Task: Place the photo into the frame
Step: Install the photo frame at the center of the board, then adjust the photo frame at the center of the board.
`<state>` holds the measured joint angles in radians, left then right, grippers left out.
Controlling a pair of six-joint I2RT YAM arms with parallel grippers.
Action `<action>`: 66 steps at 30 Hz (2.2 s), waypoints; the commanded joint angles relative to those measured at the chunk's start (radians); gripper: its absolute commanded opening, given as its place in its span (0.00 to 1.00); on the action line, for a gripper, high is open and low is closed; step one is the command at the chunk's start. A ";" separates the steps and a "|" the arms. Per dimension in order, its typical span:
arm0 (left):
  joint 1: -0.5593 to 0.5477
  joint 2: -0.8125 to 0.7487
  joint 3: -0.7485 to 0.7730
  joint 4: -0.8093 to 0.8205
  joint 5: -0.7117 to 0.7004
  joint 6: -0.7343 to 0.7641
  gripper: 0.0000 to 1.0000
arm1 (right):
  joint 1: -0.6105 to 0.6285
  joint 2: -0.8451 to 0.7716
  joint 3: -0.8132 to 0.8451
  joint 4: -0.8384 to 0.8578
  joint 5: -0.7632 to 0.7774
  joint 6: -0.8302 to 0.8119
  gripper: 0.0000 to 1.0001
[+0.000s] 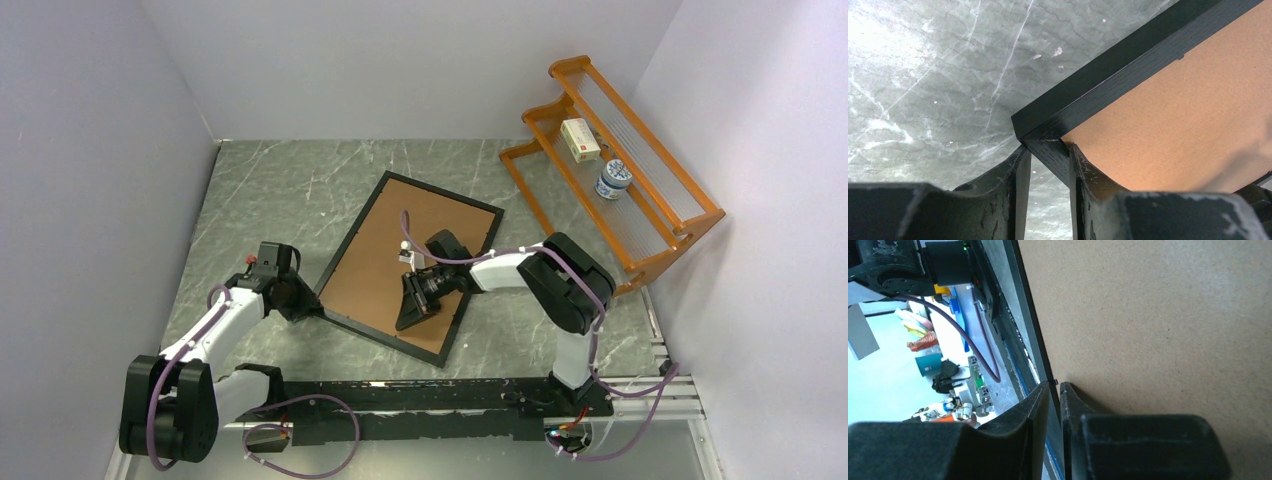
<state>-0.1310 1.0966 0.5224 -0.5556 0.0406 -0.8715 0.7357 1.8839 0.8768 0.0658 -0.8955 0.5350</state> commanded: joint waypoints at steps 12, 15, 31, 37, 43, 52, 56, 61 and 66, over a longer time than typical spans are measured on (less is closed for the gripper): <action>0.001 -0.031 0.080 -0.063 -0.077 0.058 0.41 | -0.035 -0.348 -0.069 -0.174 0.600 -0.026 0.24; 0.010 -0.002 0.086 -0.042 -0.124 0.043 0.43 | -0.042 -0.461 -0.090 -0.282 0.922 0.087 0.29; 0.128 0.169 0.296 0.023 -0.116 0.156 0.47 | -0.047 -0.528 -0.256 -0.216 1.058 0.320 0.58; 0.128 0.344 0.395 0.096 -0.011 0.208 0.60 | -0.049 -0.462 -0.272 -0.103 0.904 0.353 0.58; 0.156 0.532 0.499 0.109 0.057 0.229 0.63 | -0.042 -0.468 -0.343 0.026 0.815 0.418 0.51; 0.159 0.771 0.636 0.062 0.079 0.236 0.54 | 0.113 -0.511 -0.404 0.105 0.930 0.544 0.35; 0.158 0.784 0.621 0.086 0.127 0.227 0.53 | 0.161 -0.478 -0.390 0.115 0.931 0.542 0.32; 0.159 0.773 0.620 0.077 0.138 0.219 0.51 | 0.167 -0.483 -0.385 0.096 0.957 0.528 0.31; 0.158 0.719 0.587 0.064 0.135 0.201 0.49 | 0.149 -0.531 -0.371 -0.006 1.021 0.512 0.40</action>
<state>0.0326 1.8385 1.1576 -0.4644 0.1486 -0.6540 0.8833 1.3949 0.4805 0.1421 0.0891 1.0824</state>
